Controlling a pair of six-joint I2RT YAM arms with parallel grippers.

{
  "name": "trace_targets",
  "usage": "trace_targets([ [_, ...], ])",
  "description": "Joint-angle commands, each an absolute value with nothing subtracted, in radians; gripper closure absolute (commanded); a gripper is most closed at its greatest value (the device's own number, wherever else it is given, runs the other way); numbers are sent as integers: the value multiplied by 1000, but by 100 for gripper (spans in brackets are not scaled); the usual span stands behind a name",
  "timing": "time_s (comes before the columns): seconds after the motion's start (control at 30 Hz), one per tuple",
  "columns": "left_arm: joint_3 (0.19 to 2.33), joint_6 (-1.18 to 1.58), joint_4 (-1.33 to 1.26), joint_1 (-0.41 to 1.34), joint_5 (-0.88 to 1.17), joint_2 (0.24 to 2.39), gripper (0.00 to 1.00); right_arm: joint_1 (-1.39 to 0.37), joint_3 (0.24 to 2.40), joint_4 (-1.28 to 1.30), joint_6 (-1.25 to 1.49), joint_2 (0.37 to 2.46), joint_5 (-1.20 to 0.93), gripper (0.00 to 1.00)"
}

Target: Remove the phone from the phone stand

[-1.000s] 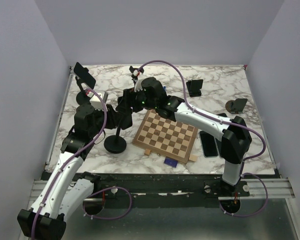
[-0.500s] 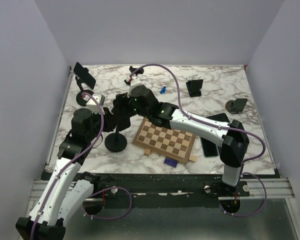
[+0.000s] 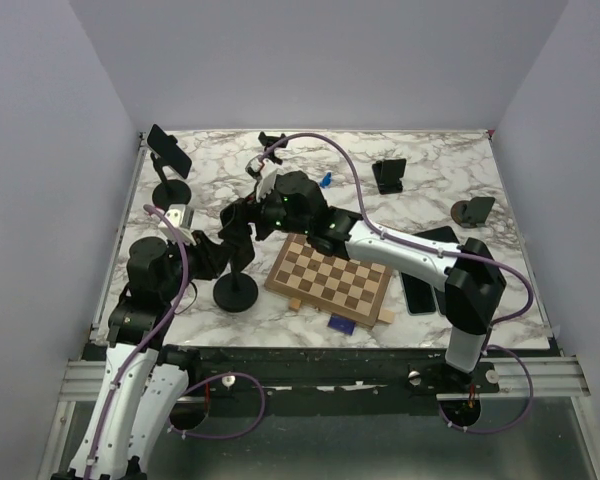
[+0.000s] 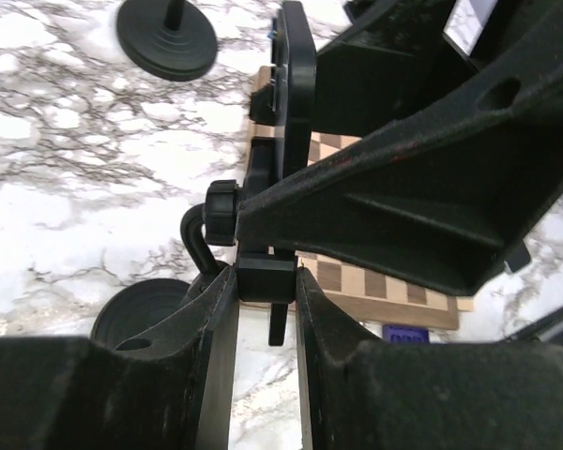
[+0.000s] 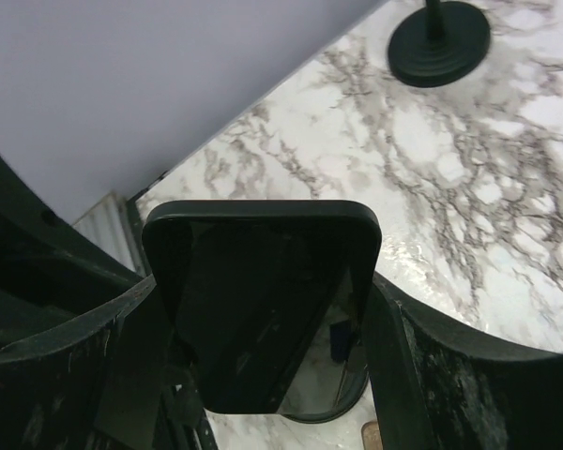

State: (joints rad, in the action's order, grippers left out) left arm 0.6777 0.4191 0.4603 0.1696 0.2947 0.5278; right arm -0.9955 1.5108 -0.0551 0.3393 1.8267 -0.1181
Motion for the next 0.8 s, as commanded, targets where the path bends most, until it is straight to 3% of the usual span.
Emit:
trace_targets([
  [0.0, 670, 442, 498, 130, 403, 500, 100, -904, 1493, -134, 321, 1818, -395, 99],
  [0.37, 655, 443, 512, 113, 410, 473, 100, -867, 1554, -151, 287, 1864, -811, 99],
  [0.77, 665, 449, 568, 112, 295, 411, 100, -876, 1429, -396, 650, 1724, -779, 99],
])
